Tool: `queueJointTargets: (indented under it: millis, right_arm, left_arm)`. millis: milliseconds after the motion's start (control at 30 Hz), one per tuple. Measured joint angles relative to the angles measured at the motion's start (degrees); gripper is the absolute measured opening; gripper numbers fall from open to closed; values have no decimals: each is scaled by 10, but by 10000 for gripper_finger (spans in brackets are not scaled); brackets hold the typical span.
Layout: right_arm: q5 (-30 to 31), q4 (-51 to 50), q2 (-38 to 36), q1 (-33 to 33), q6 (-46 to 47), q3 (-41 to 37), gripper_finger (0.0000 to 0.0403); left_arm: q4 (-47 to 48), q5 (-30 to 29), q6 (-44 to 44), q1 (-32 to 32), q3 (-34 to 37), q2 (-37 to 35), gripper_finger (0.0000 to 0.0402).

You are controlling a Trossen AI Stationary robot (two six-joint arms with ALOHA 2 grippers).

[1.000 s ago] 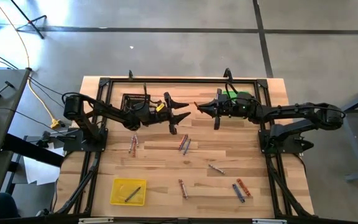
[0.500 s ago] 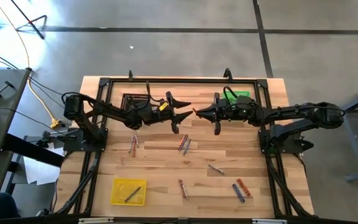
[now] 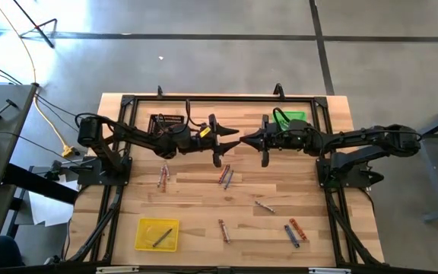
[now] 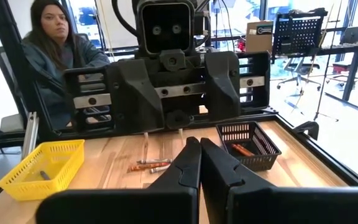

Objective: Sort crayons
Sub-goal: Put the orange crayon into the black bin

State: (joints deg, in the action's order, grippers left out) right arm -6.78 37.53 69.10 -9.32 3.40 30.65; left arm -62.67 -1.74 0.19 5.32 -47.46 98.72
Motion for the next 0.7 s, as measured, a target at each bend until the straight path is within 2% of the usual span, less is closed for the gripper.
queueJointTargets:
  millis: [267, 467, 700]
  right_arm:
    - [1, -5, 0, 0, 1, 0, 1]
    - [3, -70, 0, 0, -15, 0, 0]
    - [65, -152, 0, -1, -10, 0, 0]
  left_arm:
    - [6, -1, 0, -2, 0, 0, 177]
    - [75, -22, 0, -2, 0, 0, 177]
    - [156, -78, -38, -2, 0, 0, 177]
